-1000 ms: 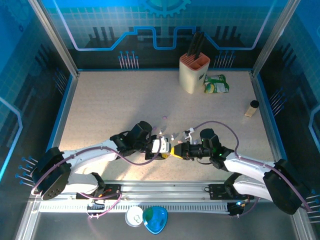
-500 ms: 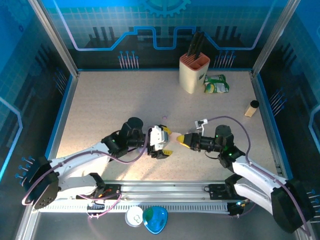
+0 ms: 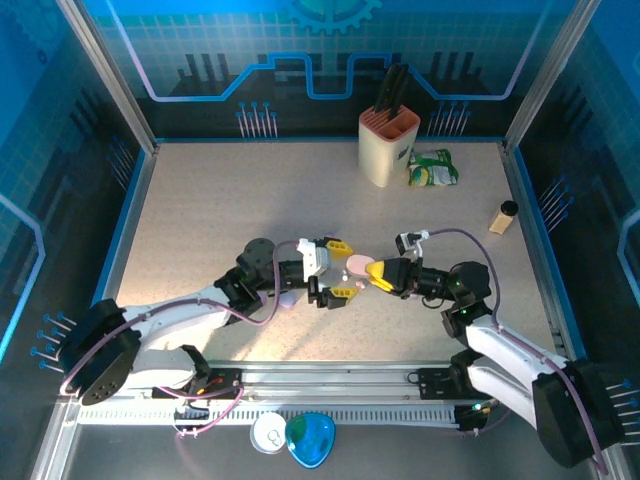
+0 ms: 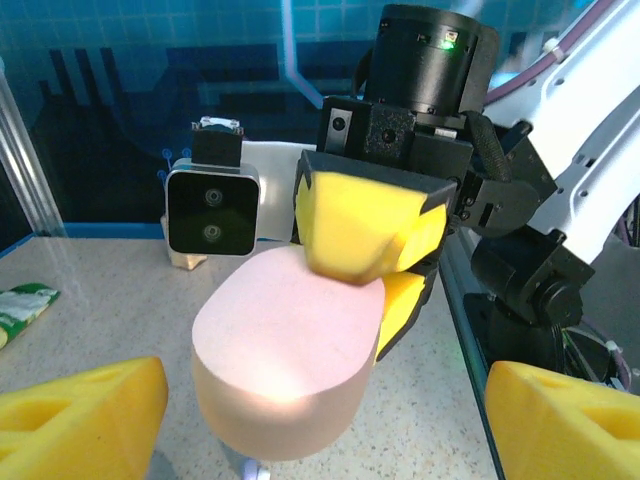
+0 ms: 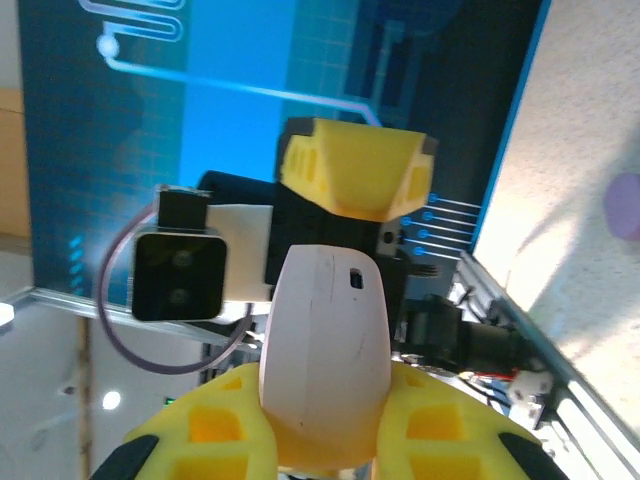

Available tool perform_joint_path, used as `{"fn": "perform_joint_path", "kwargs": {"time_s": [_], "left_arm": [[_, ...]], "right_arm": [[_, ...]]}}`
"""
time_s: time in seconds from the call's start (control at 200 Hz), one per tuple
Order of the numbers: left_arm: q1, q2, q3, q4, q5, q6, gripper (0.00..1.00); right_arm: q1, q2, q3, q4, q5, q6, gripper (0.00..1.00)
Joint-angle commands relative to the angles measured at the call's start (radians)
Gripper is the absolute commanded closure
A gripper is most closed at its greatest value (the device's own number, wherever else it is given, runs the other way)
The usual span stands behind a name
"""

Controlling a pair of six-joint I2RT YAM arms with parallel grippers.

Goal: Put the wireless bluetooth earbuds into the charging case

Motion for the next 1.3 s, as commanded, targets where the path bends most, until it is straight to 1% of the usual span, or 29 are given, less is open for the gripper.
{"fn": "perform_joint_path", "kwargs": {"time_s": [0.0, 0.075, 0.2, 0.235, 0.25, 0.34, 0.405, 0.545, 0.82, 0.96, 1.015, 1.045, 1.131, 1.191, 1.296], "left_arm": [[-0.01, 0.038, 0.001, 0.167, 0.044, -0.05, 0.18], [-0.01, 0.061, 0.004, 0.217, 0.052, -0.073, 0.2], [-0.01, 0.079, 0.02, 0.181, 0.076, -0.053, 0.24], [-0.01, 0.082, 0.018, 0.183, 0.076, -0.051, 0.27], [-0.011, 0.084, 0.019, 0.183, 0.077, -0.05, 0.3], [-0.011, 0.092, 0.028, 0.183, 0.085, -0.051, 0.36], [-0.01, 0.098, 0.038, 0.188, 0.093, -0.061, 0.43], [-0.011, 0.112, 0.053, 0.2, 0.113, -0.085, 0.47], [-0.011, 0.138, 0.064, 0.24, 0.137, -0.138, 0.48], [-0.011, 0.137, 0.061, 0.239, 0.139, -0.139, 0.54], [-0.011, 0.136, 0.059, 0.239, 0.14, -0.135, 0.54], [-0.01, 0.136, 0.058, 0.239, 0.141, -0.134, 0.53], [-0.01, 0.134, 0.054, 0.239, 0.138, -0.128, 0.46], [-0.011, 0.133, 0.052, 0.24, 0.137, -0.126, 0.45], [-0.011, 0.135, 0.055, 0.239, 0.139, -0.125, 0.45]], "right_arm": [[-0.007, 0.019, 0.008, 0.199, -0.025, 0.115, 0.95], [-0.007, 0.019, 0.012, 0.19, -0.021, 0.118, 0.96], [-0.006, 0.004, 0.011, 0.153, -0.019, 0.106, 0.97], [-0.005, -0.005, 0.01, 0.135, -0.019, 0.1, 0.97], [-0.004, -0.008, 0.011, 0.129, -0.019, 0.095, 0.98], [-0.001, -0.03, 0.014, 0.08, -0.019, 0.069, 0.98], [-0.002, -0.045, 0.019, 0.045, -0.019, 0.049, 0.98], [0.001, -0.068, 0.017, -0.003, -0.013, 0.022, 1.0], [0.003, -0.098, 0.02, -0.077, -0.006, -0.015, 1.0], [0.003, -0.1, 0.025, -0.082, -0.003, -0.016, 1.0], [0.003, -0.101, 0.027, -0.079, 0.0, -0.014, 1.0], [0.005, -0.101, 0.027, -0.077, 0.0, -0.013, 1.0], [0.006, -0.104, 0.029, -0.07, 0.004, -0.007, 1.0], [0.007, -0.107, 0.028, -0.069, 0.006, -0.007, 1.0], [0.009, -0.112, 0.027, -0.075, 0.01, -0.008, 1.0]]}}
